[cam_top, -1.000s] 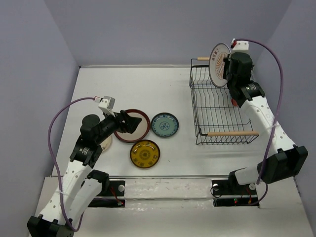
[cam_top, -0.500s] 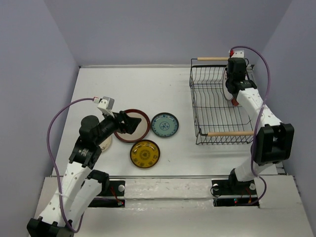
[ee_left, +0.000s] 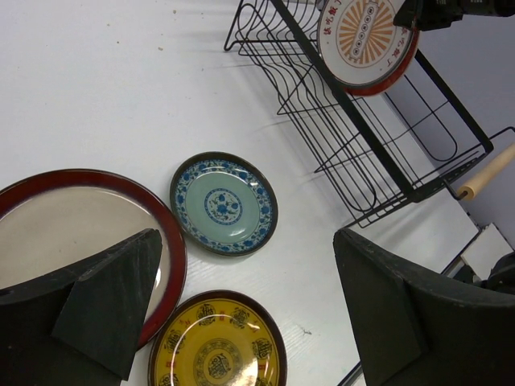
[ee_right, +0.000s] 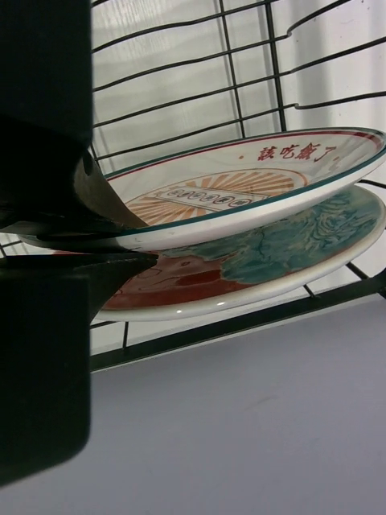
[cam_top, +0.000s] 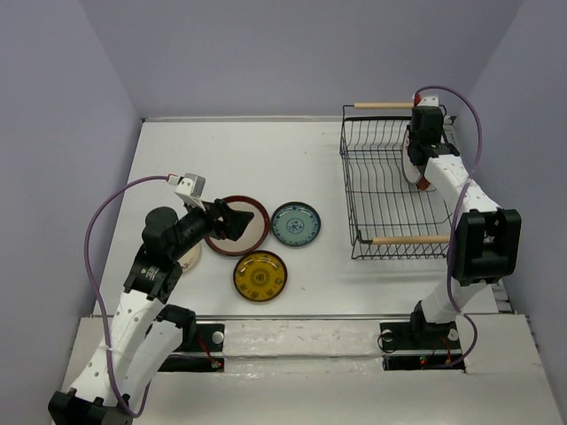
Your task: Load the plates into the dish rack
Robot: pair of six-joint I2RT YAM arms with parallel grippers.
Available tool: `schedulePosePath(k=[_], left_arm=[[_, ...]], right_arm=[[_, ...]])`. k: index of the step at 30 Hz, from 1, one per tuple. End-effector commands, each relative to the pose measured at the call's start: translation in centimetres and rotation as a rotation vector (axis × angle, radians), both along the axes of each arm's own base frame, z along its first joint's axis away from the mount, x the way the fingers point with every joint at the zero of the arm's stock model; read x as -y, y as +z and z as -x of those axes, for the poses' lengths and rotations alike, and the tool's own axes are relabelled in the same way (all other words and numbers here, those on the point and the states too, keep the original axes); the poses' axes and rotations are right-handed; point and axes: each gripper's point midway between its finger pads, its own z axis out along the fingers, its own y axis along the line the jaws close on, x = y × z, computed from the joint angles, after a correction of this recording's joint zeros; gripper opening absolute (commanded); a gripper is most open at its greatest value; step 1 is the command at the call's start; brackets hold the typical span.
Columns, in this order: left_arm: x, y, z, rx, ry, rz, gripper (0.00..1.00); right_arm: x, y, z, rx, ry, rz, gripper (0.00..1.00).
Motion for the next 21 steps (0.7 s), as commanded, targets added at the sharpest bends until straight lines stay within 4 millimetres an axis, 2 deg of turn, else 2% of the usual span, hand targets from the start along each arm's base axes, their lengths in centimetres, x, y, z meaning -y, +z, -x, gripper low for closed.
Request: schedulePosePath(k=[1, 13, 15, 19, 20, 21], left_arm=[[0.4, 2.8, 0.2, 0.083, -0.027, 0.016, 0.99], [0.5, 2.4, 0.0, 0.069, -0.028, 0.012, 0.99], [0.4, 2.3, -0.1, 0.066, -0.025, 0.01, 0.99], [0.3, 2.3, -0.2, 0.064, -0.011, 0.014, 0.99], [0.1, 2.3, -0.3, 0.065, 0.003, 0.014, 0.99], [-0.2, 2.2, -0.6, 0.062, 0.024, 0.011, 0.99]], right_arm=[[0.2, 1.7, -2.0, 0.089, 0.011, 0.011, 0.07], [0.1, -0.5, -3.5, 0.047, 0.01, 0.01, 0.09], [0.1, -0.5, -3.7, 0.049, 0.002, 0.006, 0.17], [-0.2, 0.4, -3.9, 0.074, -0.013, -0.032, 0.49], [-0.3, 0.8, -4.0, 0.089, -0.017, -0.049, 0.63], [-0.5, 1.3, -3.9, 0.099, -0.012, -0.062, 0.68]])
